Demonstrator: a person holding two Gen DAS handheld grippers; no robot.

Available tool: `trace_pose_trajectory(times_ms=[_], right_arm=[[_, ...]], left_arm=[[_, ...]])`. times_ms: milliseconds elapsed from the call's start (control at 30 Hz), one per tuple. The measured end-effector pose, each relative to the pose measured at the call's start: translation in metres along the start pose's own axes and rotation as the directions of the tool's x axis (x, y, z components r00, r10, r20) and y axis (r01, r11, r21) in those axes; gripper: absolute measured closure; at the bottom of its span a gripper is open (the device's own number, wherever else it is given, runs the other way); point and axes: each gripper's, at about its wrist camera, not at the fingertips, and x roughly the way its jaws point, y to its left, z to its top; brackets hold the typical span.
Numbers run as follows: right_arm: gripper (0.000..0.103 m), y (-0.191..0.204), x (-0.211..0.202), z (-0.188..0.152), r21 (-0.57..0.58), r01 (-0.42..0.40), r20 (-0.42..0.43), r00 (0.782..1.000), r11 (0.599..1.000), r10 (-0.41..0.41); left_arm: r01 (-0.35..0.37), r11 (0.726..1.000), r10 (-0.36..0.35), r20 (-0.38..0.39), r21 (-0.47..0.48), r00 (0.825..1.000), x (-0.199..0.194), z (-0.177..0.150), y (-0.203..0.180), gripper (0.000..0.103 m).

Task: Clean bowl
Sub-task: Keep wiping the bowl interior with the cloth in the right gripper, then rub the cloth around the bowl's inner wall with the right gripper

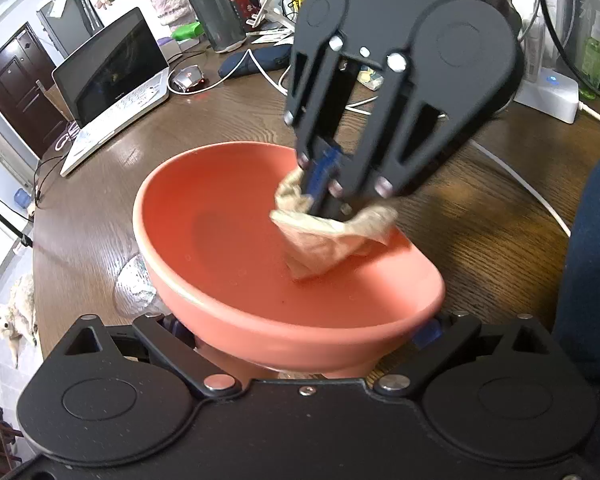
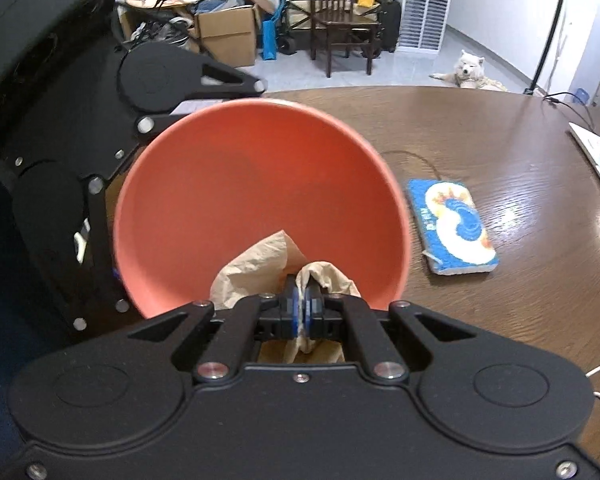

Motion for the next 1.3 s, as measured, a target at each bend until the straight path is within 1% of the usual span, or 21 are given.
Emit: trace_pose_trajectory(times_ms=[100,200,300,367,433,500,533,600,700,833,900,1000,1100,1200,1300], right_arm=[[0.099,0.01,0.002,0.0,-0.02,-0.042,-0.011,0.999,0.999,0.042],[0.099,0.02,0.001,0.006,-0.027,-0.11,-0.008,0.994,0.994,0.11],[0.099,0.028,-0.005,0.02,-0.052,-0.146,0.038,0.988,0.988,0.148],[0.099,0.027,-0.01,0.03,-0.067,-0.123,0.086,0.988,0.99,0.129],[0.099,0.021,-0.014,0.037,-0.066,-0.092,0.116,0.988,0.994,0.099],[0.099,0.009,-0.014,0.041,-0.055,-0.04,0.13,0.99,0.998,0.047],[0.099,0.001,-0.014,0.041,-0.051,-0.004,0.125,0.992,0.999,0.01],[0.099,-0.007,-0.013,0.037,-0.056,0.028,0.103,0.994,0.998,-0.022],[0.099,-0.015,-0.009,0.023,-0.057,0.045,0.045,0.998,0.997,-0.043],[0.099,-0.001,-0.001,-0.001,-0.088,-0.011,-0.046,0.999,0.996,0.007],[0.099,0.013,0.001,-0.005,-0.089,-0.063,-0.056,0.997,0.994,0.058],[0.099,0.026,0.0,-0.001,-0.076,-0.127,-0.028,0.992,0.989,0.125],[0.099,0.033,-0.002,0.015,-0.085,-0.147,0.03,0.988,0.985,0.15],[0.099,0.03,-0.005,0.031,-0.102,-0.116,0.08,0.989,0.988,0.124],[0.099,0.017,-0.007,0.041,-0.098,-0.068,0.12,0.99,0.993,0.079]], left_arm=[[-0.001,1.0,0.001,-0.001,0.0,1.0,0.001,0.001,0.0,0.006],[-0.006,1.0,0.006,-0.005,0.007,1.0,0.001,0.0,-0.002,0.006],[-0.003,1.0,0.003,-0.007,0.008,1.0,0.0,-0.001,-0.003,0.006],[-0.002,1.0,0.002,-0.008,0.009,1.0,0.0,-0.002,-0.003,0.006],[-0.001,1.0,0.001,-0.008,0.007,1.0,-0.001,-0.003,-0.004,0.006],[0.0,1.0,0.0,-0.009,0.004,1.0,-0.003,-0.004,-0.004,0.006],[0.0,1.0,0.0,-0.009,0.002,1.0,-0.003,-0.005,-0.004,0.006],[0.0,1.0,0.0,-0.009,-0.005,1.0,-0.004,-0.006,-0.002,0.006],[0.001,1.0,-0.001,-0.005,-0.004,1.0,-0.005,-0.007,-0.001,0.006],[0.004,1.0,-0.004,0.001,-0.003,1.0,-0.004,-0.004,0.0,0.006],[0.004,1.0,-0.004,0.001,0.004,1.0,-0.002,-0.003,0.001,0.006],[0.006,1.0,-0.006,0.0,0.008,1.0,-0.001,-0.003,0.001,0.006],[0.008,1.0,-0.008,-0.002,0.009,1.0,0.0,-0.002,0.001,0.006],[0.003,1.0,-0.003,-0.004,0.009,1.0,0.001,-0.003,0.0,0.006],[0.004,1.0,-0.004,-0.004,-0.002,1.0,0.0,-0.006,0.001,0.006]])
